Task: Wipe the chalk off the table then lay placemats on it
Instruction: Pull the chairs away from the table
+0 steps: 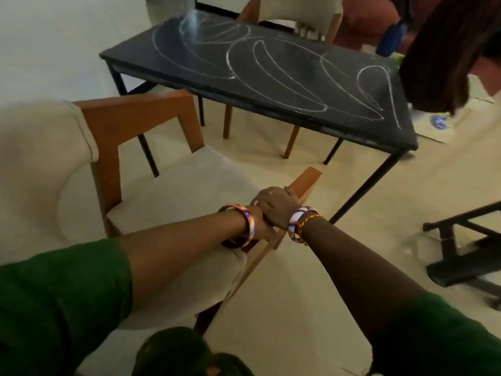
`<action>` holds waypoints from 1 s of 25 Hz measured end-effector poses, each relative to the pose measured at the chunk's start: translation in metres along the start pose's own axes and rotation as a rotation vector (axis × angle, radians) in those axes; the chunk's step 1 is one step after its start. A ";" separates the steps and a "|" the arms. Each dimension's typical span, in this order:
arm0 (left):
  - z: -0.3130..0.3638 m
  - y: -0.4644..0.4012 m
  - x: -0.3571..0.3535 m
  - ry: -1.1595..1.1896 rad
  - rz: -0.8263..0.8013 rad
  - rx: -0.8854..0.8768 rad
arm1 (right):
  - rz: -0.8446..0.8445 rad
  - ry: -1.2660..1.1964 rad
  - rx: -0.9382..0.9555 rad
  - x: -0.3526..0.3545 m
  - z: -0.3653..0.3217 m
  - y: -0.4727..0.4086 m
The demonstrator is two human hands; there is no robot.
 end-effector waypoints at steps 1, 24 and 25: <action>0.001 0.000 -0.002 -0.023 0.011 0.004 | -0.010 -0.003 0.019 0.002 0.002 -0.002; 0.002 0.005 0.033 0.043 -0.163 0.499 | -0.447 0.054 0.549 0.010 0.029 -0.036; -0.003 0.005 0.027 0.012 -0.143 0.477 | -0.460 0.054 0.563 0.010 0.029 -0.037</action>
Point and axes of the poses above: each hand's wrist, its own y-axis away from the middle knuckle, its own x-axis out of the back of the hand, z = x × y, the point moved 3 cm from there along -y, towards the middle knuckle, and after that the axes turned 4 degrees about -x, right-handed, at the moved point
